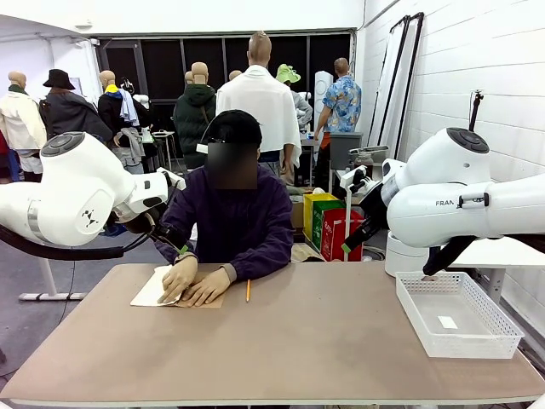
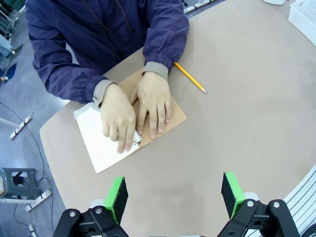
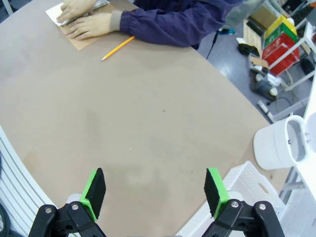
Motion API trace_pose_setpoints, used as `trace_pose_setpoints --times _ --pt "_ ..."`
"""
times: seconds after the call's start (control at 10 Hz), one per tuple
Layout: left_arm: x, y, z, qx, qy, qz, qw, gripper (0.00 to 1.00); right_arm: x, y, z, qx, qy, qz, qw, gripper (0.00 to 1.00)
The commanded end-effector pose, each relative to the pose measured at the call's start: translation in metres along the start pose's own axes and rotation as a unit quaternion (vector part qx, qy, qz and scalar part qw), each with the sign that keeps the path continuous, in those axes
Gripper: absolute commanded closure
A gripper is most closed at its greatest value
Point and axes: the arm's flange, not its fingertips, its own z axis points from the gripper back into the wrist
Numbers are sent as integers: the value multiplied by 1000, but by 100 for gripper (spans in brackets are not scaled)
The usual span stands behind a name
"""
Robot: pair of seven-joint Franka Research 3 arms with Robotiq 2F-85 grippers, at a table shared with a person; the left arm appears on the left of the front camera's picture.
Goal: Sort the paper based on its condition.
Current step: If a person hands you a paper, place it in the Organizing basket , and if it's crumpled, put it in the Trash can.
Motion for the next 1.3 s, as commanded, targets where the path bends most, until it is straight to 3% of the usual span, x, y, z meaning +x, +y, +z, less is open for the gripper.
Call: trace_pose_setpoints --times 0.0,1.2 --pt "0 1 -1 1 2 0 1000 0 0 -1 -1 1 0 -1 1000 0" --pt "0 1 -1 1 2 0 1000 0 0 -1 -1 1 0 -1 1000 0"
